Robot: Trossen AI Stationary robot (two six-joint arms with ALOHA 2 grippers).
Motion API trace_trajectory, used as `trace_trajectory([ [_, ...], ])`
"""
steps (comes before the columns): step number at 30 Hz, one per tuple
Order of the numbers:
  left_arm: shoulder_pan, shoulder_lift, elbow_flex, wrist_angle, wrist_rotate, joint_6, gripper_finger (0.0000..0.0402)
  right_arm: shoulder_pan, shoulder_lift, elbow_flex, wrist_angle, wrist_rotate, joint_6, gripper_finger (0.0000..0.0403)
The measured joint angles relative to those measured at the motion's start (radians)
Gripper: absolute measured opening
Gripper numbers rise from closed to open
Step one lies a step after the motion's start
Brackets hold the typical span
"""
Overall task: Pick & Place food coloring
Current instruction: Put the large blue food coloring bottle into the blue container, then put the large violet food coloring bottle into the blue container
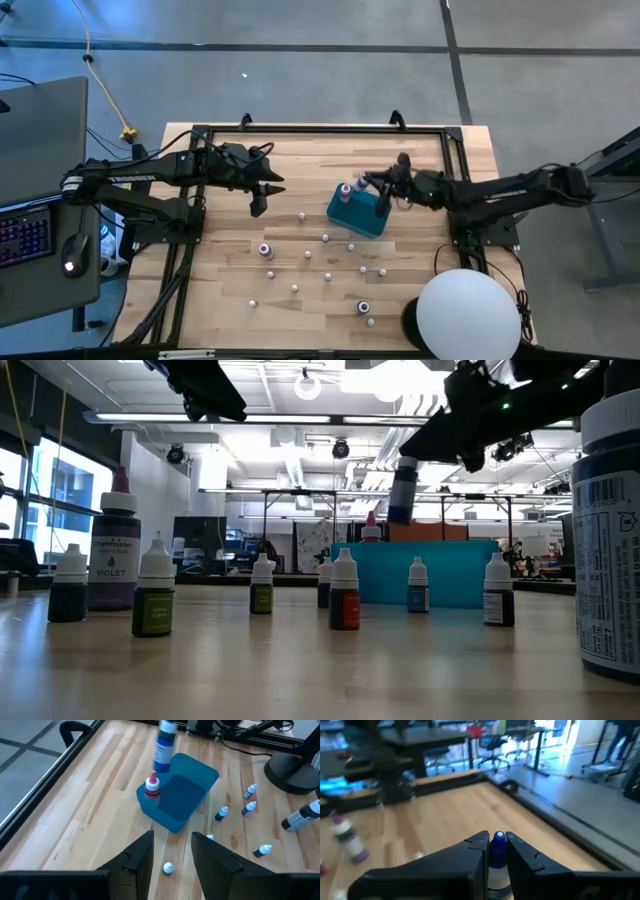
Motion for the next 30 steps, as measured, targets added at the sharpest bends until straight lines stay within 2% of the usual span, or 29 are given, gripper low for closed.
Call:
trace_trajectory([
  [3,0.000,0.000,0.000,0.000,0.000,0.000,0.0131,0.038,0.024,0.000,-0.053,0.062,0.038,0.0038],
  [6,0.000,0.000,0.000,0.002,0.000,0.000,0.0131,0.044,0.104,0.000,-0.054,0.075,0.079,0.0038],
  [13,0.000,0.000,0.000,0.003,-0.019,0.000,0.0131,0.007,0.316,0.000,0.143,0.087,0.071,0.0041],
  [18,0.000,0.000,0.000,0.001,-0.019,0.001,0.0131,-0.017,0.386,0.000,0.181,0.062,0.078,0.0040],
  [30,0.000,0.000,0.000,-0.004,-0.017,0.004,0.0131,-0.018,0.406,0.000,0.227,0.066,0.063,0.0121],
])
